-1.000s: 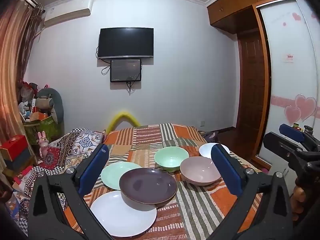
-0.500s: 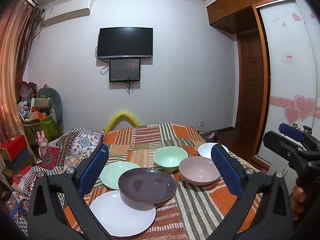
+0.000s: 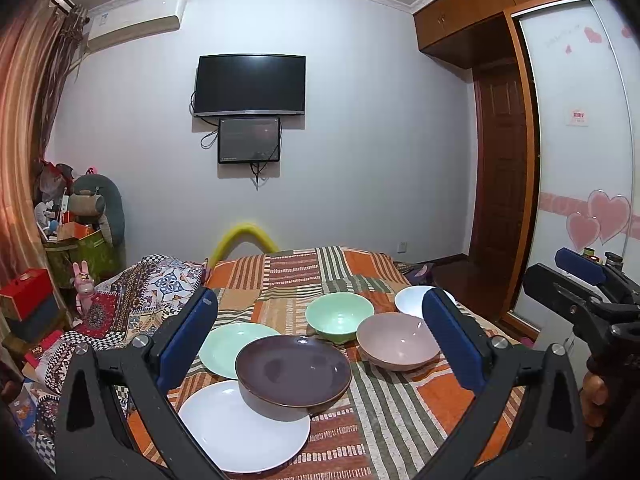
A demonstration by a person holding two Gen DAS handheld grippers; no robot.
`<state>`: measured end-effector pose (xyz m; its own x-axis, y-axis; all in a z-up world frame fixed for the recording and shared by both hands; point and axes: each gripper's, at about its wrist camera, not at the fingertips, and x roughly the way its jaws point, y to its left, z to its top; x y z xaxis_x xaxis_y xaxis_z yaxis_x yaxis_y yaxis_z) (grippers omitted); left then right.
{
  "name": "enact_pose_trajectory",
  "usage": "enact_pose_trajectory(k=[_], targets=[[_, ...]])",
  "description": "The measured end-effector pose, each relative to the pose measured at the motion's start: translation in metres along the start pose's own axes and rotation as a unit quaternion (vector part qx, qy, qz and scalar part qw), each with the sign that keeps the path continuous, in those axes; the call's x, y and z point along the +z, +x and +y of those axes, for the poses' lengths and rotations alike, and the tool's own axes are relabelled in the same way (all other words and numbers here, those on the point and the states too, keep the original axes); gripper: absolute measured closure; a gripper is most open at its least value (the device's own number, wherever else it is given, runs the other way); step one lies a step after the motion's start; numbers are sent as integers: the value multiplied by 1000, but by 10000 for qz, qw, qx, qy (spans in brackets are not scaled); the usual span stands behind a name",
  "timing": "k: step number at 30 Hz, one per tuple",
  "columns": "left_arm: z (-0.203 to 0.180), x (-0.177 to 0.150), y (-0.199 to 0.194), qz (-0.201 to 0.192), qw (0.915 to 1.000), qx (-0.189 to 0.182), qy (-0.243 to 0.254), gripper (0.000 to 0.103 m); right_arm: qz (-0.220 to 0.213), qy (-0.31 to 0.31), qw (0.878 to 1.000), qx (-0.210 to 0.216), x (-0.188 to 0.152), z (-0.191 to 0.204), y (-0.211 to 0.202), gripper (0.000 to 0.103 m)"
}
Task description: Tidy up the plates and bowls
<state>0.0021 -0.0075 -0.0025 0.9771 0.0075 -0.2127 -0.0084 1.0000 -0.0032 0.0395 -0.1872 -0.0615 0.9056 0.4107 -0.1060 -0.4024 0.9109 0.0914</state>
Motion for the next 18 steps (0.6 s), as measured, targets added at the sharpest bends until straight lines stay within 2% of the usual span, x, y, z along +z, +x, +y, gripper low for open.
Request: enact_pose_trajectory(k=[13, 18], targets=[[5, 3, 4, 128, 9998, -153, -89, 0, 18, 33, 10000, 10, -2, -1, 5, 0], [16, 1, 14, 202, 9997, -135, -102, 0, 256, 112, 9996, 49, -4, -1, 18, 0]])
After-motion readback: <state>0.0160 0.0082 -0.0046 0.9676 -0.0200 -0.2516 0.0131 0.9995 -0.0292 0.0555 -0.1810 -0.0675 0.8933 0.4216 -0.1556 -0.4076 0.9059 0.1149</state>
